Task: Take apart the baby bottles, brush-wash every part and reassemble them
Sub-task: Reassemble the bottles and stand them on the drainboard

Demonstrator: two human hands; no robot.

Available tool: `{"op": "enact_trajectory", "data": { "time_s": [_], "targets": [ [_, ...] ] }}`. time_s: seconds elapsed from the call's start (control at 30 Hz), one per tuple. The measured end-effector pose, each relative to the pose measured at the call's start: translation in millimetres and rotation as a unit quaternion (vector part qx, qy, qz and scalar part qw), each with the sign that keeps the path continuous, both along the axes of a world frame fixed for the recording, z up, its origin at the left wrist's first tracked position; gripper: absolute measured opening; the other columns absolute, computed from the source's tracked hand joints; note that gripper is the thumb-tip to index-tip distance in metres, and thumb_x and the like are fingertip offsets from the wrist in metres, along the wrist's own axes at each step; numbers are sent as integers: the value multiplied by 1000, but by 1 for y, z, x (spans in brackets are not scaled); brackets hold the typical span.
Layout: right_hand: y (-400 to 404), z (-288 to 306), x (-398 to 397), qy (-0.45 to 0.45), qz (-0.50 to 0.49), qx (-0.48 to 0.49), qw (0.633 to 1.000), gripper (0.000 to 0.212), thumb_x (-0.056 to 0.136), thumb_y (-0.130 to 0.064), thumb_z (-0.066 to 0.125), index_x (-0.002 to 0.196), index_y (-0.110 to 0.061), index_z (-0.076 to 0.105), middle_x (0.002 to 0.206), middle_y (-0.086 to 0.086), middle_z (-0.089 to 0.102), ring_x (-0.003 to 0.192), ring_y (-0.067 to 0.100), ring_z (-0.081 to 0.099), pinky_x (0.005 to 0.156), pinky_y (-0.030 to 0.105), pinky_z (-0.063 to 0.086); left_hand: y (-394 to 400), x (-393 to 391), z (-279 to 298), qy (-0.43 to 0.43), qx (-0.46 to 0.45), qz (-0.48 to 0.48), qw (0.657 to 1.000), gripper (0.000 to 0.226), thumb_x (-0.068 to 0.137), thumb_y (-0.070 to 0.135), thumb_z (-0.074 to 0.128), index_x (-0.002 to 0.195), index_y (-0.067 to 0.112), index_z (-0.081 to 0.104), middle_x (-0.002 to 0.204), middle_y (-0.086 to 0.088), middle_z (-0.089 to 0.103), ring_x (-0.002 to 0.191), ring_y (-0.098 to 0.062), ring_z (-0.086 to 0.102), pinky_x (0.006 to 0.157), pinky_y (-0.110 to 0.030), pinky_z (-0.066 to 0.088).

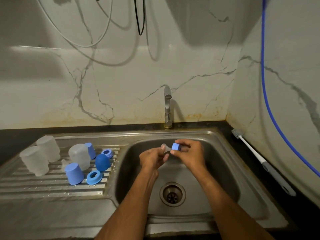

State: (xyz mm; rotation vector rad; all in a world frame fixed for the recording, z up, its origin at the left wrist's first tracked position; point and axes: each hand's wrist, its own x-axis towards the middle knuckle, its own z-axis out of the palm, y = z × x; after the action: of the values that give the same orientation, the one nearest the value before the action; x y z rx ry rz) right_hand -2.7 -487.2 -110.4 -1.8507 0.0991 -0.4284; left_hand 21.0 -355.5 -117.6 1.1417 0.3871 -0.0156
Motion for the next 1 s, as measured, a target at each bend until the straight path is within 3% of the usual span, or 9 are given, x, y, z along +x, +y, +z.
{"op": "enact_trajectory", "data": {
  "time_s": [0.13, 0.43, 0.53, 0.73, 0.9, 1.0],
  "targets": [
    [4, -6, 6, -30, -22, -59, 998, 46, 77, -5, 86, 120, -14, 72, 115, -2, 71, 98, 3, 62, 70, 0, 46, -3, 2, -4, -28, 45, -7, 999, 15, 82, 12, 81, 91, 2, 75, 79, -14, 76, 74, -25, 75, 75, -38, 64],
    [3, -17, 14, -67, -43, -83, 993, 47, 77, -5, 86, 121, -12, 72, 119, 4, 72, 107, 13, 66, 79, 6, 47, -3, 2, -4, -55, 62, -78, 993, 13, 85, 12, 78, 89, 0, 75, 82, -19, 75, 70, -24, 68, 80, -42, 63],
    [4, -16, 14, -77, -39, -75, 993, 47, 76, -7, 86, 121, -12, 72, 118, 4, 73, 105, 10, 66, 75, 4, 49, 1, 5, -5, -75, 64, -87, 991, 14, 83, 12, 79, 90, 0, 76, 82, -16, 76, 73, -24, 69, 80, -39, 62],
    [-2, -14, 14, -93, -19, -78, 992, 48, 76, -7, 87, 122, -10, 72, 119, 6, 73, 108, 12, 68, 82, 8, 52, -1, 5, -4, -92, 81, -110, 986, 9, 84, 5, 77, 92, 4, 78, 89, -10, 77, 90, -26, 74, 80, -33, 62],
    [0, -13, 13, -94, -7, -81, 992, 49, 77, -10, 86, 124, -10, 72, 121, 7, 72, 109, 16, 67, 91, 19, 54, 1, 2, -2, -98, 71, -121, 985, 11, 89, 13, 73, 97, 8, 78, 92, -9, 78, 85, -19, 71, 77, -29, 60],
    [-3, -12, 13, -98, -15, -85, 991, 49, 76, -10, 87, 123, -9, 73, 116, 3, 66, 100, 8, 61, 81, 6, 49, -2, -1, 1, -93, 54, -151, 983, 18, 95, 20, 67, 103, 9, 77, 95, -6, 78, 92, -20, 71, 82, -32, 59]
  ]
}}
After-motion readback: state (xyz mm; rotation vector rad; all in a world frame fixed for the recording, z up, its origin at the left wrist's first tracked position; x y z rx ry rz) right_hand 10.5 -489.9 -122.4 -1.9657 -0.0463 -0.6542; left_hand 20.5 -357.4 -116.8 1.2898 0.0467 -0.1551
